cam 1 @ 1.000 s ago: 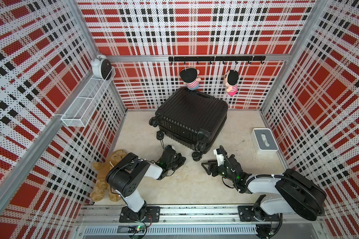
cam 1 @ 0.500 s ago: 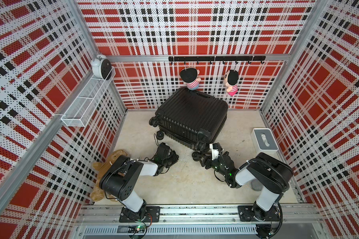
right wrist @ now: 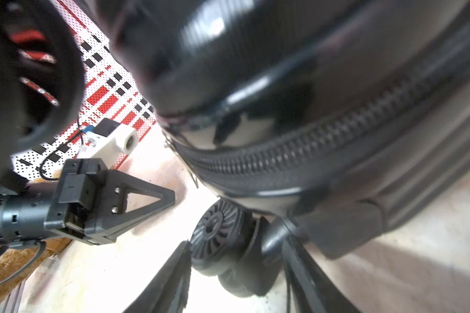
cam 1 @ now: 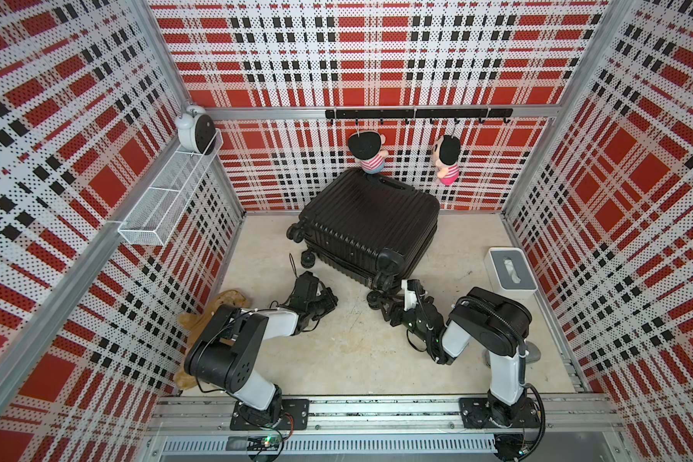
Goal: Open the suitcase zippers
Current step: Unzip the zipper on the suitcase.
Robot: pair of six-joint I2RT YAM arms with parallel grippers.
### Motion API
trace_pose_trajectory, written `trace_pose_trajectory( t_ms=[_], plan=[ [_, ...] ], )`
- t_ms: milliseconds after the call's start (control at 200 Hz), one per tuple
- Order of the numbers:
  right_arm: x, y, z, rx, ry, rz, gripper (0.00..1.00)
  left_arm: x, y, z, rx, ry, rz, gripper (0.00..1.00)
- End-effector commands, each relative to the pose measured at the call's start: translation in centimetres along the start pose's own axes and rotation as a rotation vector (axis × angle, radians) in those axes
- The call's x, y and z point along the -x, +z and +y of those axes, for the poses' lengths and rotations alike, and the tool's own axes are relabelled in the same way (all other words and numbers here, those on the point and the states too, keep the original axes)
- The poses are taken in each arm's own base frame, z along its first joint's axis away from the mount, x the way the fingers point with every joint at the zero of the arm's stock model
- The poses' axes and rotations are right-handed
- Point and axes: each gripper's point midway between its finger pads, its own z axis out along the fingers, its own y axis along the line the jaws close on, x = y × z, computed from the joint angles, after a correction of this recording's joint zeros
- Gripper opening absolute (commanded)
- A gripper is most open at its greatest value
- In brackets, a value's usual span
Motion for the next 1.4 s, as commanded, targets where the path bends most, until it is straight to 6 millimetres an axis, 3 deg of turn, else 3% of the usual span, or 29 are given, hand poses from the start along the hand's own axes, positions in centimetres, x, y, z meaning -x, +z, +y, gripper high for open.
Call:
trace_pose_trajectory(
  t_ms=[0, 130, 456, 827, 1042, 1393],
  plan=[
    [3.4, 0.1, 3.0, 0.114, -0.003, -0.130, 0.57, 0.2, -0.1, -0.5, -0.016, 0.027, 0.012, 0.00],
    [4.0, -0.4, 3.8, 0.104, -0.027, -0.144, 0.58, 0.2, 0.1, -0.5, -0.019, 0.031, 0.013, 0.00],
    [2.6, 1.8, 2.2, 0.050, -0.001, -0.128, 0.58, -0.1, 0.9, -0.8, -0.037, 0.032, 0.037, 0.00],
    [3.5, 2.9, 1.7, 0.022, -0.016, -0.154, 0.55, -0.2, 0.8, -0.3, -0.034, 0.031, 0.042, 0.00],
    [4.2, 3.9, 2.8, 0.057, -0.047, -0.161, 0.48, 0.0, 0.7, 0.1, -0.030, 0.027, 0.041, 0.00],
    [4.6, 4.4, 3.3, 0.103, -0.024, -0.186, 0.20, 0.0, 1.0, 0.1, -0.036, 0.026, 0.049, 0.00]
  ],
)
